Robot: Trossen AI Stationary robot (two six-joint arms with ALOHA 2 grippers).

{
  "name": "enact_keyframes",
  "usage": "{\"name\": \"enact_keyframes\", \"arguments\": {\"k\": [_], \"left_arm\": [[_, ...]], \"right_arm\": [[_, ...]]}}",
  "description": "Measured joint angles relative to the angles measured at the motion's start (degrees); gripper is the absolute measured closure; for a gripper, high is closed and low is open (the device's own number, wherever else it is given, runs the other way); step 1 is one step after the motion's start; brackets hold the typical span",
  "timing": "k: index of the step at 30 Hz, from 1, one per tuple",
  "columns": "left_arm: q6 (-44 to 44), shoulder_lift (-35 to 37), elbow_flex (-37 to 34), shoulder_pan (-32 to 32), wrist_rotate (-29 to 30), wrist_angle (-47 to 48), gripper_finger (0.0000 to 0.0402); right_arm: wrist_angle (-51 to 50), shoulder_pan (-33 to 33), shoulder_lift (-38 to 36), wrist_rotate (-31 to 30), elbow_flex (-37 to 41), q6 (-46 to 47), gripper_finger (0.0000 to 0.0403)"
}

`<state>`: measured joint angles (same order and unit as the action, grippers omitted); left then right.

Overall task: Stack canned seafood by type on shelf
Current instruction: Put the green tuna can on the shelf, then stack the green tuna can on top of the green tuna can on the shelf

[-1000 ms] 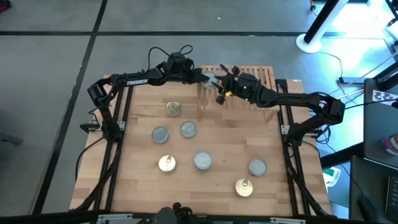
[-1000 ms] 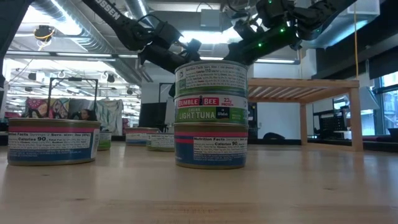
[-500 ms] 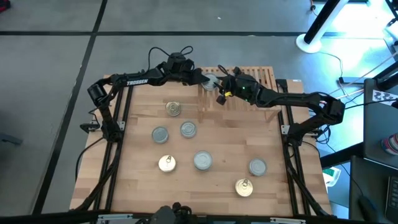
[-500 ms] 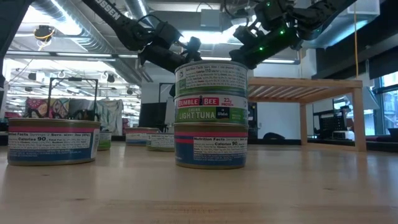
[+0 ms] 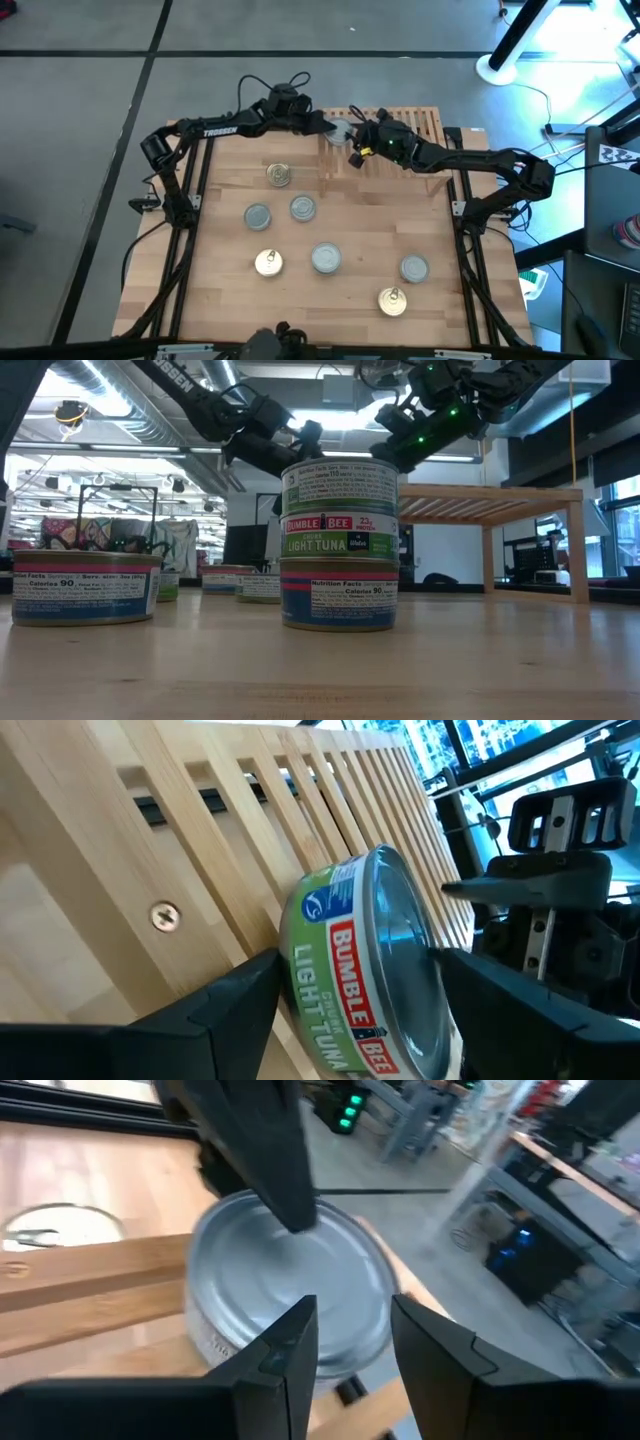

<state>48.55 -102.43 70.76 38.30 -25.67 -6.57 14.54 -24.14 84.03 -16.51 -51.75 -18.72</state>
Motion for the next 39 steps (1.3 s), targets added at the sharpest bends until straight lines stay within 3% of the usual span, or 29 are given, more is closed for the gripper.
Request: {"name": "enact_keyframes", "arguments": {"k": [8, 14, 20, 26, 34, 39], "left_arm": [[-0.7, 0.0, 0.0, 2.8, -0.2, 0.0, 0.013], [-1.2, 0.0, 0.0, 4.9, -3.5, -0.1, 0.013], [-6.3, 0.0, 0.0, 6.5, -10.9, -0.1, 0.013], [-12.3, 0.7, 0.0, 6.5, -11.8, 0.0, 0.013], [-23.1, 7.2, 0.0, 6.5, -11.4, 0.7, 0.013], [-31.5, 13.7, 0.0, 5.0, -11.1, 7.3, 0.013]], "right_arm": [[-0.1, 0.0, 0.0, -2.0, 0.0, 0.0, 0.0272], [0.8, 0.1, 0.0, -2.0, 0.1, 0.0, 0.0272], [1.1, 0.1, -1.2, -1.9, 0.2, 0.0, 0.0272], [-0.1, 0.1, -3.4, -1.9, 0.2, 0.0, 0.0272], [-4.6, 0.1, -8.0, -1.9, 0.2, 0.4, 0.0272], [-6.5, 0.1, -11.0, -1.9, 0.2, 0.5, 0.0272]]}}
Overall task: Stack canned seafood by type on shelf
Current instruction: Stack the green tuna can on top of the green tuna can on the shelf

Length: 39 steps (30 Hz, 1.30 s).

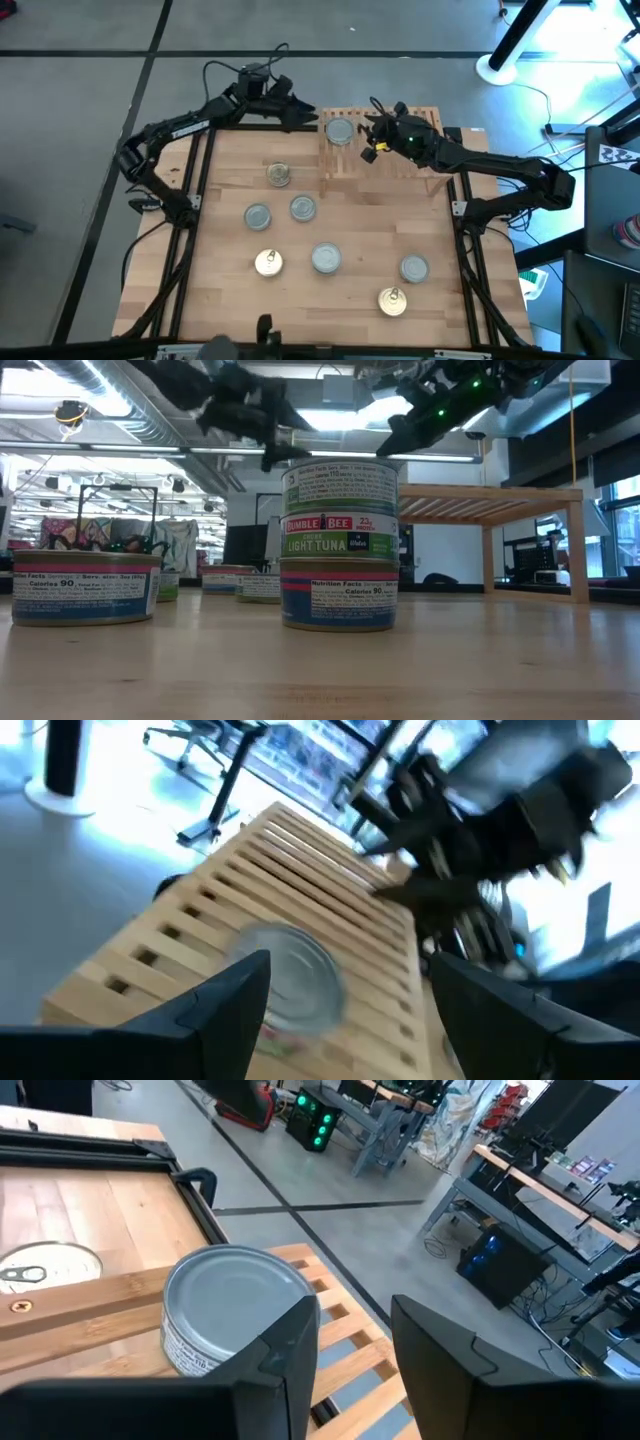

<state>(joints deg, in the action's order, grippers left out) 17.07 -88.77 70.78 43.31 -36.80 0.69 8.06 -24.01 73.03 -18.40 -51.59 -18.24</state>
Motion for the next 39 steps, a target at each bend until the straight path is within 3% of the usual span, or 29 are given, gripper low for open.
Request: {"name": "enact_keyframes", "arguments": {"k": [7, 13, 21, 29, 39], "left_arm": [[-12.2, 9.7, 0.0, -6.5, 7.3, 16.5, 0.013], [-16.8, 14.0, 0.0, -15.7, 15.3, 29.3, 0.013], [-16.3, 14.2, -0.9, -26.8, 16.2, 34.2, 0.013], [-12.3, 14.2, -5.2, -36.2, 27.6, 34.6, 0.013], [-4.8, 14.0, -11.9, -45.9, 37.8, 27.9, 0.013]], "right_arm": [[-3.8, 0.0, -4.4, 7.7, 0.0, 2.3, 0.0272], [-5.8, 0.0, -6.6, 22.0, 0.0, 8.0, 0.0272], [-8.2, 1.1, -6.9, 42.6, 0.0, 10.5, 0.0272], [-17.6, 10.3, -7.0, 42.2, 0.0, 7.5, 0.0272], [-23.8, 26.4, -6.7, 27.2, 0.0, 9.2, 0.0272]]}}
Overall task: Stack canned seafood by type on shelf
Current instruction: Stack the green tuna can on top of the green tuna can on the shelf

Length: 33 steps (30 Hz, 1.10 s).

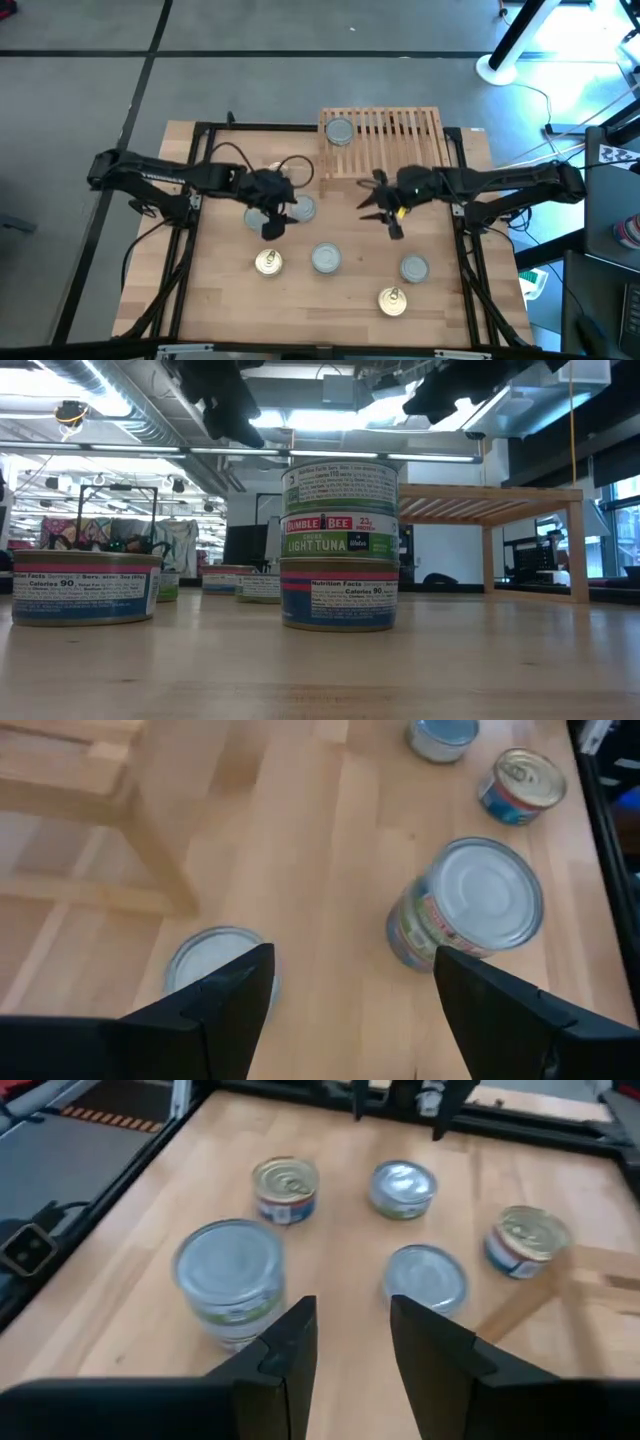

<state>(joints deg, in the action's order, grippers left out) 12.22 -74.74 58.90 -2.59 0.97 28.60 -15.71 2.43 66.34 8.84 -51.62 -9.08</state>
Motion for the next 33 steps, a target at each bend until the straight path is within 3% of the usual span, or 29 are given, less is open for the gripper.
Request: {"name": "enact_keyframes", "arguments": {"k": [5, 11, 21, 27, 33], "left_arm": [[-8.0, 0.0, -3.7, -5.1, 1.1, -9.0, 0.013], [-16.2, -1.4, -5.1, -9.8, 1.3, -16.4, 0.013], [-35.9, -11.7, -5.1, -15.5, 1.3, -25.2, 0.0133], [-40.6, -15.9, -5.1, -17.3, 4.2, -26.7, 0.017], [-43.1, -17.7, -5.1, -17.6, 4.5, -27.4, 0.0225]], "right_arm": [[0.2, 5.3, 2.2, -2.2, 0.0, 6.7, 0.0272], [0.6, 7.1, 6.8, -4.5, 0.0, 22.8, 0.0272], [0.7, 6.9, 12.4, -3.2, 0.0, 43.5, 0.0272], [1.7, 6.9, 16.3, -1.8, 0.0, 53.4, 0.0272], [4.8, 6.9, 17.9, -0.4, 0.0, 56.6, 0.0272]]}}
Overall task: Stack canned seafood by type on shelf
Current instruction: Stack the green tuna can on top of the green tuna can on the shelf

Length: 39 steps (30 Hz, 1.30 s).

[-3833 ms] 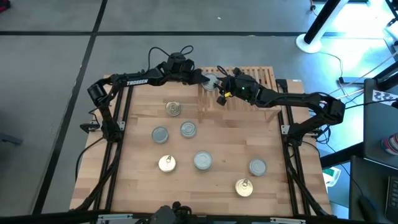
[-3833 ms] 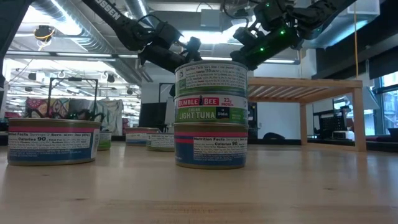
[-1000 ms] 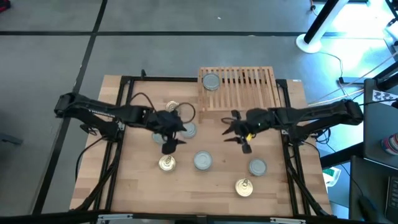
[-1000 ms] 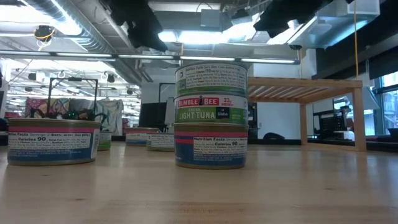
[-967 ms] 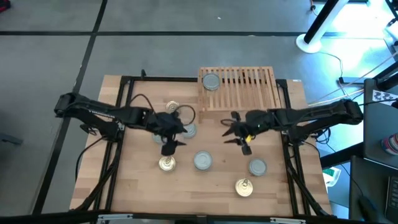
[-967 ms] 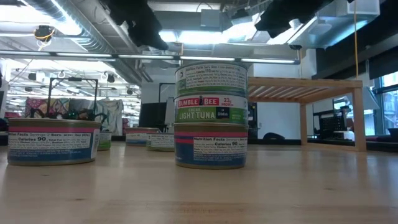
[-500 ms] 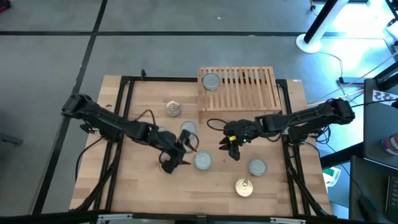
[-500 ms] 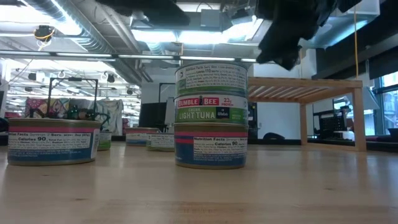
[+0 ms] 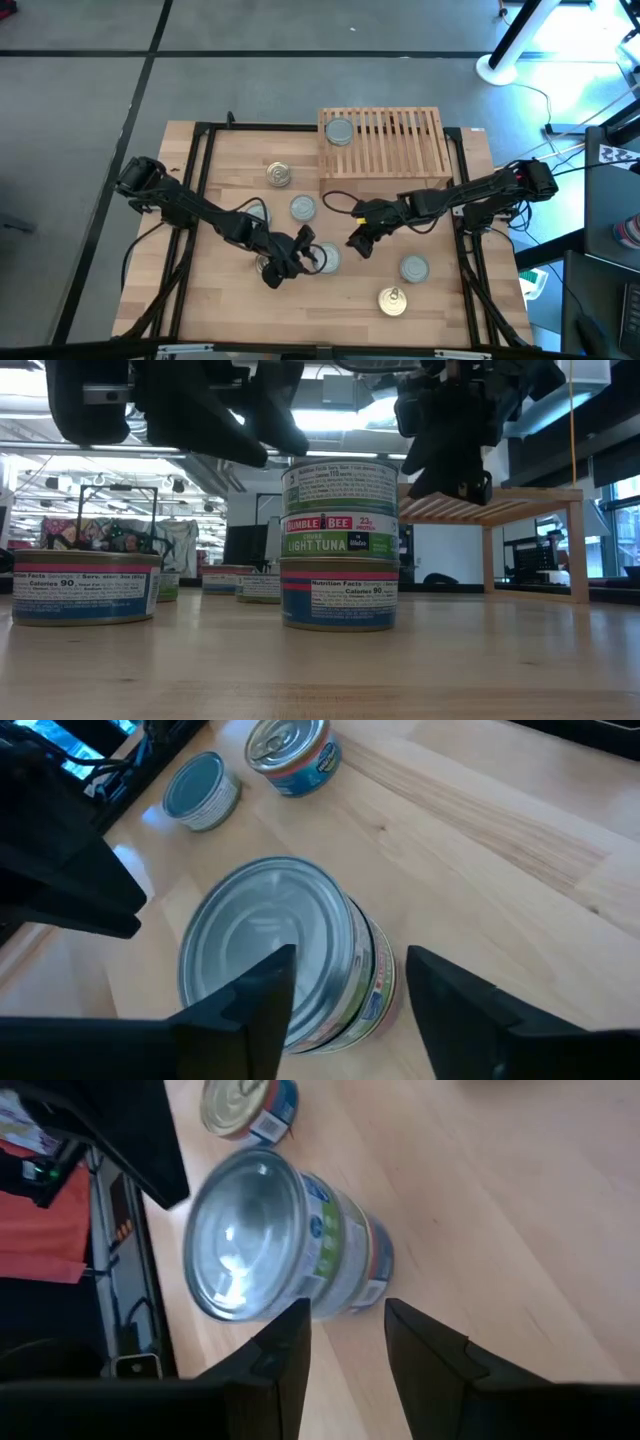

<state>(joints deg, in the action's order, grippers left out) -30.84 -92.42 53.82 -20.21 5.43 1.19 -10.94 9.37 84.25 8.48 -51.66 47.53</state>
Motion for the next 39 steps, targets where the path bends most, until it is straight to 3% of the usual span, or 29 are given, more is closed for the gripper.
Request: {"name": "enact_keyframes", "arguments": {"k": [7, 16, 29, 39], "left_arm": [[0.0, 0.0, 0.0, 0.0, 0.0, -0.4, 0.0277], [-0.1, 0.0, 0.0, 0.0, 0.0, -0.2, 0.0298], [-1.5, 0.0, 0.0, 0.0, 0.0, -0.1, 0.0295], [-2.4, 0.0, 0.0, 0.2, 0.5, 0.3, 0.0295]], "right_arm": [[0.9, 0.0, 0.0, 0.3, 0.0, 0.4, 0.0272], [0.9, -0.9, 0.0, 2.6, 0.0, 3.6, 0.0266], [1.0, -0.9, 2.5, 2.7, 0.0, 9.7, 0.013], [8.5, -0.8, 5.3, 6.7, 0.0, 9.7, 0.0112]]}}
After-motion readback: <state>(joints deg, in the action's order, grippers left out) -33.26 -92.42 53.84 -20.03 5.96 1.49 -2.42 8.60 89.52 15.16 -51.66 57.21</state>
